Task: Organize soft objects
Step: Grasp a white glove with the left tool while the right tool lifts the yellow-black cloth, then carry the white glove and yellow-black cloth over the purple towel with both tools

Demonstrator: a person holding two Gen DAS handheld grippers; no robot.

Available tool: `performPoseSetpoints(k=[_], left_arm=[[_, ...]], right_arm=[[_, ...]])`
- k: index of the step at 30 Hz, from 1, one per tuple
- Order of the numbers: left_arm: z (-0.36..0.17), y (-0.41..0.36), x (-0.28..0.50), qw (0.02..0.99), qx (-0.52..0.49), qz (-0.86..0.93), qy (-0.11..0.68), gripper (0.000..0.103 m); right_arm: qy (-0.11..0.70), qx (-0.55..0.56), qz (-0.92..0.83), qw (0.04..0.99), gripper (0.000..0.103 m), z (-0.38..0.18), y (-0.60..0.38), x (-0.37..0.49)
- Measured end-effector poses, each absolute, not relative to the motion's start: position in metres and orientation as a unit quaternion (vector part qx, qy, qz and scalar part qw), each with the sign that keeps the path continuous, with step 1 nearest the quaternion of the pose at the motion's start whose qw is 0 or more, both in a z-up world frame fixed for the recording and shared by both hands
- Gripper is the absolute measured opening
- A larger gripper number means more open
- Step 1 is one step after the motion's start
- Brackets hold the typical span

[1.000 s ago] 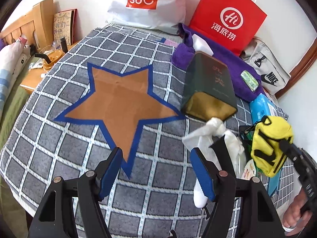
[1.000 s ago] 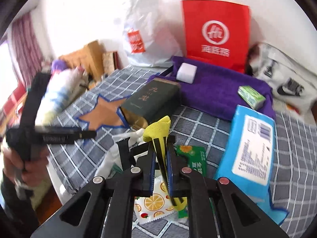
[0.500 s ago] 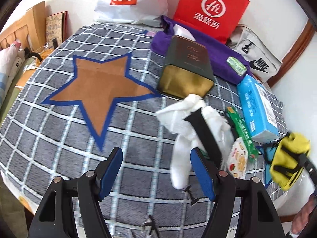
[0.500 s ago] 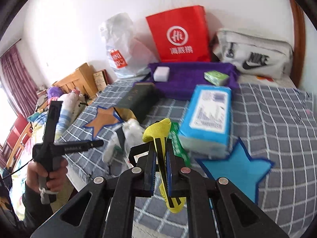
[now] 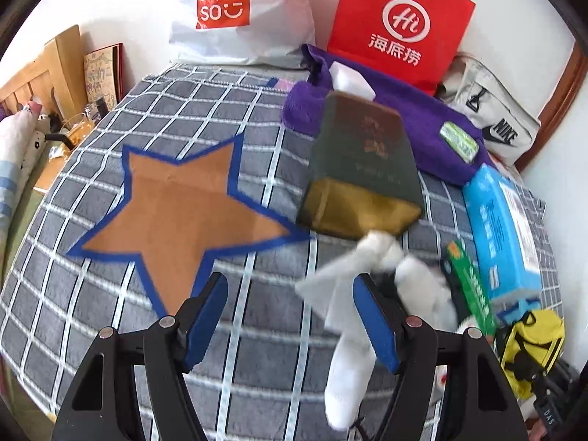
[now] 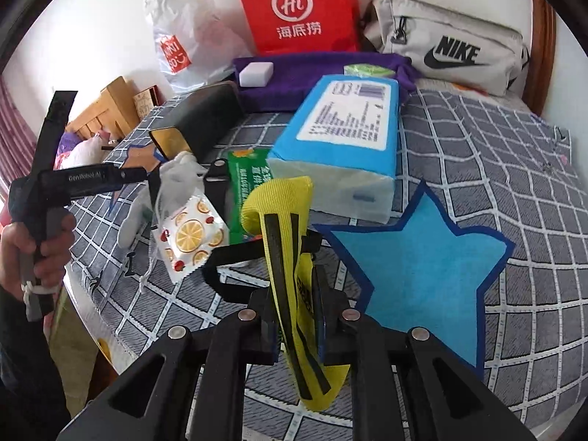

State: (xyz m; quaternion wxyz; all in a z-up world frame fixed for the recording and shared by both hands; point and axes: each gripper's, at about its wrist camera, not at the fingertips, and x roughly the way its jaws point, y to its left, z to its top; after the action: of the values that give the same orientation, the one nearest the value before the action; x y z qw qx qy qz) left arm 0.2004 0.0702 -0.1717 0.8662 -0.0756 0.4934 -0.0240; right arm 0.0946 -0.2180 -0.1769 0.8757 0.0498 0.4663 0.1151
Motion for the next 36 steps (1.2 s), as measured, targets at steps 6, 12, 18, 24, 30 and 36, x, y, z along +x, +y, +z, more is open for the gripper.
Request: performPoseSetpoints(k=[6,12,18,24,30,36], left_arm=[[-0.185,0.049,0.228,0.851,-0.037,-0.070,0.519,0.068],[-0.196,0.025,0.223,0.854,0.015,-0.084,0.514,0.052],[-0.191,0.024,0.216,0.847,0.006,-0.107,0.520,0.012],[-0.190,0.042,0.205,0.851,-0.016,-0.084,0.518,0.010],[-0.180,0.064,0.193,0.858,-0.039,-0.063,0.509,0.010],[-0.167,0.082,0.179,0.864,-0.059,-0.050,0.498,0.010]], right_arm=[[0.460,0.056,0.109,0.879,0.009,-0.176,-0.231,0.099],[0.465,0.080,0.102,0.876,0.009,-0.180,-0.242,0.103],[0.461,0.078,0.102,0.878,0.008,-0.180,-0.240,0.107],[0.447,0.086,0.109,0.884,0.008,-0.171,-0.240,0.100],[0.433,0.091,0.104,0.891,0.008,-0.162,-0.241,0.092],[0.427,0.094,0.102,0.893,0.008,-0.149,-0.238,0.088]])
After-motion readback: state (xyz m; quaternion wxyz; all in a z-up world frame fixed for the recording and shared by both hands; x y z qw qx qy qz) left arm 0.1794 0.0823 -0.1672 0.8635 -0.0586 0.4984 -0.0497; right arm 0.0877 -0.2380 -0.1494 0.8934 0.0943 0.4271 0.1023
